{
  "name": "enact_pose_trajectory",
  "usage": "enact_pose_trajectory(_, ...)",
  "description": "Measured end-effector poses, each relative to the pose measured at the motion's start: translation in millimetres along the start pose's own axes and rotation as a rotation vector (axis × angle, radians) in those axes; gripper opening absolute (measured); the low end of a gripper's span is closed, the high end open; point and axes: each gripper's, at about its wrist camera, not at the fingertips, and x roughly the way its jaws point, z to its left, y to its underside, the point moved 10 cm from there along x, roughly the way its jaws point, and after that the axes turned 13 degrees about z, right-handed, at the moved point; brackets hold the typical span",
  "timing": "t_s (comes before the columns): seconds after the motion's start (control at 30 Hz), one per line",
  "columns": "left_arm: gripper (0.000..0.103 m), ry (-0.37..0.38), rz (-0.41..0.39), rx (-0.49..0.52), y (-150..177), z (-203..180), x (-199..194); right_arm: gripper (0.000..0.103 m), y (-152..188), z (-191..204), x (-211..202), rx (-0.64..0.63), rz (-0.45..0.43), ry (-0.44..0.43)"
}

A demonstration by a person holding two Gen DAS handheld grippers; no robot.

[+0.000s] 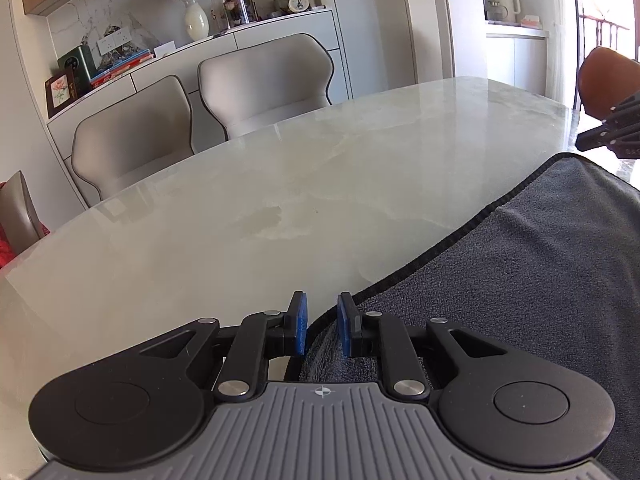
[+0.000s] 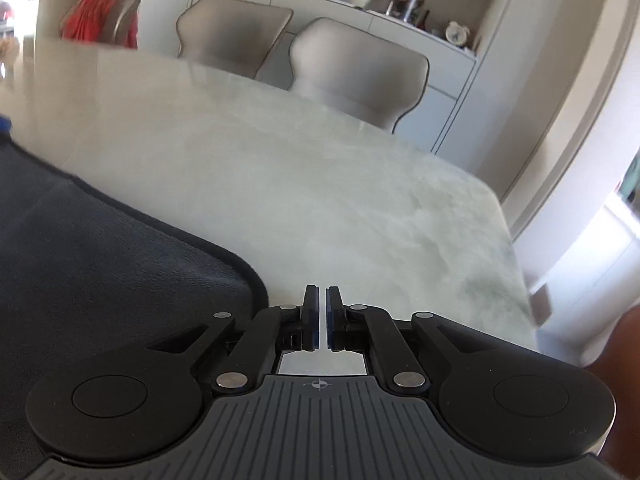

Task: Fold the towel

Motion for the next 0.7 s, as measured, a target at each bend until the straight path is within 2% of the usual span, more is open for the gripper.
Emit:
enact_pose_trajectory(0.13, 0.019, -0.01, -0.033, -0.016, 9, 2, -25, 0.008, 25, 21, -41, -0.078, -0.021, -0.043)
enact_pose_trajectory(0.23, 0.023, -0.006, -0.056, 0.018, 27, -11, -55, 0.008, 58, 46, -73, -0.114, -0.02, -0.146)
enact_pose_trajectory(0.33, 0.031, 0.011, -0.063, 0.07, 53, -34, -83, 0.009, 92, 66, -97, -0.152, -0.005, -0.199)
enact_pose_trajectory(0.47, 0.033, 0.047, -0.066, 0.132, 95, -74, -116, 0.011, 129, 82, -118, -0.193, 0.033, -0.19)
enact_pose_trajectory(0.6, 0.039, 0.036, -0.083, 0.165, 136, -105, -144, 0.012, 156, 77, -138, -0.133, 0.027, -0.156)
enact_pose_trajectory(0.7, 0.042, 0.013, -0.085, 0.182, 153, -117, -156, 0.013, 168, 71, -147, -0.083, 0.025, -0.16)
